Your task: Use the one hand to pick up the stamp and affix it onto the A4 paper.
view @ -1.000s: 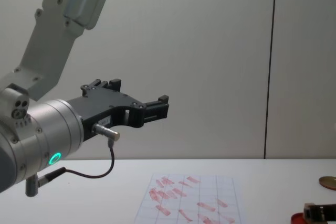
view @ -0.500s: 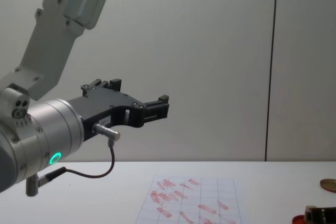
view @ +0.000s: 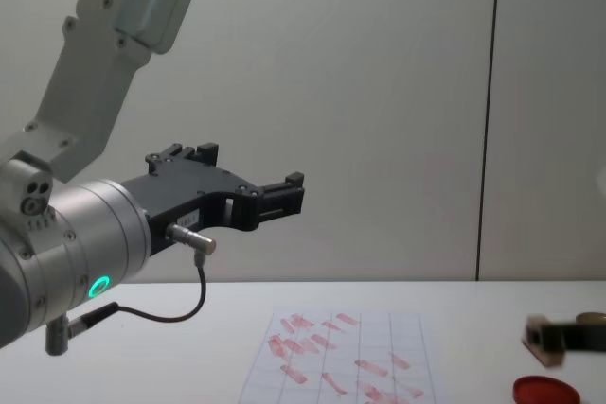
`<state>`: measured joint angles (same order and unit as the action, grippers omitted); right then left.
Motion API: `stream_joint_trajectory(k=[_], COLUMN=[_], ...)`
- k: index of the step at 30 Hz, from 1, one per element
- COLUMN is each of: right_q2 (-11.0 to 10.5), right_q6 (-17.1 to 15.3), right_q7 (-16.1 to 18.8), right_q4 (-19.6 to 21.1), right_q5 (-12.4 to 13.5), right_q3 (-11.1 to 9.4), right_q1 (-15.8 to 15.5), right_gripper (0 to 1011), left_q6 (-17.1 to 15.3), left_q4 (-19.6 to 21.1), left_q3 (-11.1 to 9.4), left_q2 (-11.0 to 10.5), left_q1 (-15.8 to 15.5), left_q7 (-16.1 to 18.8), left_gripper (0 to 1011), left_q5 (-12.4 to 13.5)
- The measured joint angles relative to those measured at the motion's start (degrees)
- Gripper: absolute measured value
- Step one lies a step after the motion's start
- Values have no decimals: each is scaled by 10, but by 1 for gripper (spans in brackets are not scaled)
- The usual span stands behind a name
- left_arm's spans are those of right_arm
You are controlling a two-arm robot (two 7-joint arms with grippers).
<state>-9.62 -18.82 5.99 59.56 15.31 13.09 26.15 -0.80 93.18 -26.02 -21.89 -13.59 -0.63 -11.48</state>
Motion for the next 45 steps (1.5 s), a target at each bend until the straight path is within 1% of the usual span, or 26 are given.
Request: stream_joint_trajectory(k=[4,6,7,12,16,20,23,27,31,34,37,45], right_q2=[-2,-2,-2,0,5,12,22,32,46,53,63,82], right_q6=[1,1,1,-4,-10,-16,-20,-22,-22,-21,-17,-7], right_q7=[8,12,16,32,46,60,70,77,82,83,85,88], right_q4=[47,62,78,113,127,128,116,99,69,51,25,-28], right_q5=[-2,-3,-4,-8,-13,-21,-31,-41,-55,-62,-73,-92], right_q3=[3,4,6,14,22,33,47,58,75,82,93,109], right_q1=[-8,-11,-14,-20,-22,-23,-21,-16,-8,-4,4,21], right_gripper=[220,220,220,219,219,219,219,220,220,219,219,220], left_q6=[0,0,0,0,0,0,0,0,0,0,0,0], left_q4=[0,0,0,0,0,0,0,0,0,0,0,0], left_q3=[0,0,0,0,0,0,0,0,0,0,0,0], left_q2=[0,0,0,0,0,0,0,0,0,0,0,0], left_q1=[0,0,0,0,0,0,0,0,0,0,0,0], left_q7=[0,0,0,0,0,0,0,0,0,0,0,0], left_gripper=[993,993,993,993,993,993,993,993,993,993,993,993], left_q5=[0,0,0,0,0,0,0,0,0,0,0,0])
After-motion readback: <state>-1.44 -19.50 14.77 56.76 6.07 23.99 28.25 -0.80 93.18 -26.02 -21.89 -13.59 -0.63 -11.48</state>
